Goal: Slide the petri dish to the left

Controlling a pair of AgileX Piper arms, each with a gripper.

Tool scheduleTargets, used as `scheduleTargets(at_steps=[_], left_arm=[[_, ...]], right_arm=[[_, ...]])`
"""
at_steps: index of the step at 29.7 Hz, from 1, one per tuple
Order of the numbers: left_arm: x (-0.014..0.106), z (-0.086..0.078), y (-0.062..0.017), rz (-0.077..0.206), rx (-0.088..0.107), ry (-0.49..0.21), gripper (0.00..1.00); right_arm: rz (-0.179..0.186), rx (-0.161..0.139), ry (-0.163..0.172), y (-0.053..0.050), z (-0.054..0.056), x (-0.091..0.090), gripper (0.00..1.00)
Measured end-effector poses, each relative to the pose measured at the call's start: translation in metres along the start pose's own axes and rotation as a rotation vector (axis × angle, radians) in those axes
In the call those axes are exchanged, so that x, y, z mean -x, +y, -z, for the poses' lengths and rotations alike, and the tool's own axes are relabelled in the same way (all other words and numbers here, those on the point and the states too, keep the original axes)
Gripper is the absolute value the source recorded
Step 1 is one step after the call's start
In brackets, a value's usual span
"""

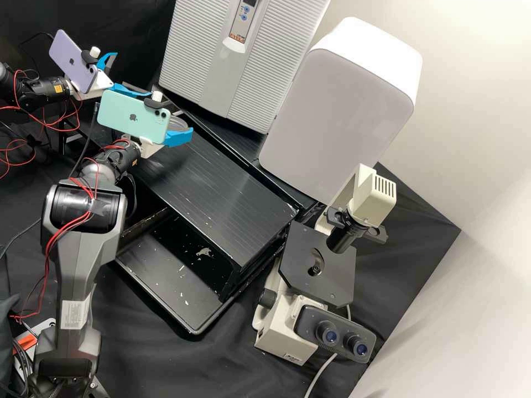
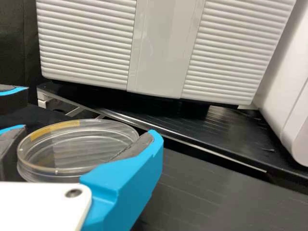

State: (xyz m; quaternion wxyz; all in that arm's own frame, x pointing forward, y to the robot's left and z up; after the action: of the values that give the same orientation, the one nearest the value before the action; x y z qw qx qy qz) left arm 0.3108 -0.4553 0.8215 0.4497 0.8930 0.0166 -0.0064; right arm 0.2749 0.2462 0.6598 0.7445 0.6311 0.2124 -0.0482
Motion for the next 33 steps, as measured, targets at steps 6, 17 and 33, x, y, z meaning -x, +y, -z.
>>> scheduleTargets(at_steps=[6,17,33], left_arm=[[0.000,0.000,0.0000,0.000,0.000,0.000,1.00],[0.000,0.000,0.0000,0.000,0.000,0.000,1.00],[0.000,0.000,0.0000,0.000,0.000,0.000,1.00]], right_arm=[[0.027,-0.016,-0.006,-0.006,0.002,-0.003,0.00],[0.104,-0.080,0.016,-0.019,0.017,-0.012,0.00],[0.118,-0.084,0.003,-0.027,0.020,-0.022,0.00]])
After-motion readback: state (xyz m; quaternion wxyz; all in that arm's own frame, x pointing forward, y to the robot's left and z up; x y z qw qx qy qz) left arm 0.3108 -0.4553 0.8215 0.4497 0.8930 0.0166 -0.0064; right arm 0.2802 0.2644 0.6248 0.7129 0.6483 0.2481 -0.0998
